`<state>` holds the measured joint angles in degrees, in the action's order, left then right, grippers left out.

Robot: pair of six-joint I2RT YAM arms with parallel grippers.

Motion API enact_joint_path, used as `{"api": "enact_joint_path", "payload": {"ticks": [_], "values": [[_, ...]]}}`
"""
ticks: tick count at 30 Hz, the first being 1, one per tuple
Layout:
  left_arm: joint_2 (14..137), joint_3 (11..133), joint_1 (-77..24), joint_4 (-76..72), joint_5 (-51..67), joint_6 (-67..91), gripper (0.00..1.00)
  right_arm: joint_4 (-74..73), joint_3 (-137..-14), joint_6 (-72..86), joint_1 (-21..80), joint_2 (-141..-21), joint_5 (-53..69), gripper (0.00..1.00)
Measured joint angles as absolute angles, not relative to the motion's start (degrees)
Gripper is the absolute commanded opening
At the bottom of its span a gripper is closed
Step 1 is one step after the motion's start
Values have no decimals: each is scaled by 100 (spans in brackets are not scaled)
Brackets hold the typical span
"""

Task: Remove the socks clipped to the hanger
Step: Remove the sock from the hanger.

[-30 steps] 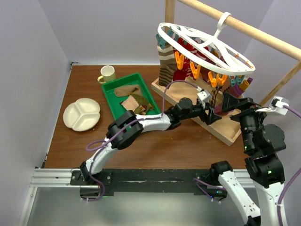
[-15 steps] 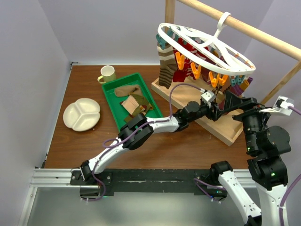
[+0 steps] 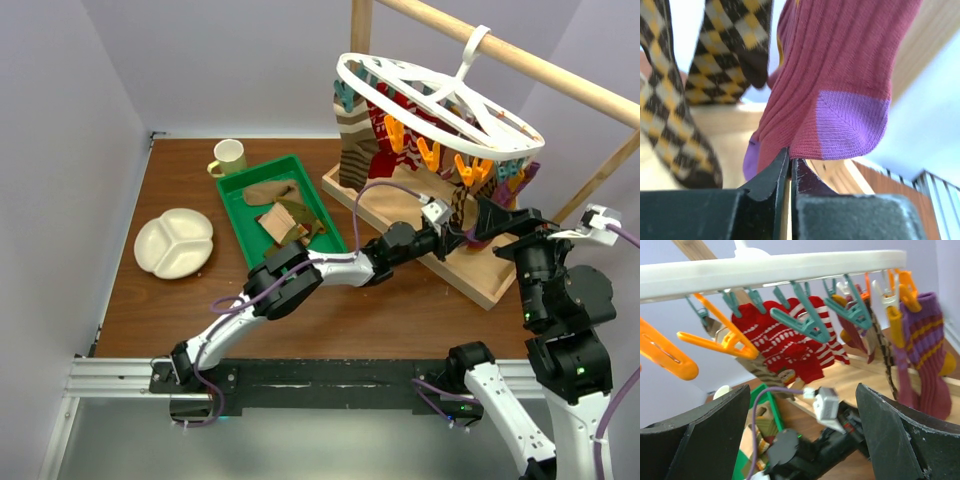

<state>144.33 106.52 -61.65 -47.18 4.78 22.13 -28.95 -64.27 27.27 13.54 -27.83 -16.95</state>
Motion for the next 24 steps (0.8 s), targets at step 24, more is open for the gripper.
{"api": "enact_joint_path", "payload": {"ticks": [24], "values": [[10606, 6243, -5931, -6038, 869, 2453, 0, -3498, -6429, 2287, 1350, -2978, -2799, 92]]}}
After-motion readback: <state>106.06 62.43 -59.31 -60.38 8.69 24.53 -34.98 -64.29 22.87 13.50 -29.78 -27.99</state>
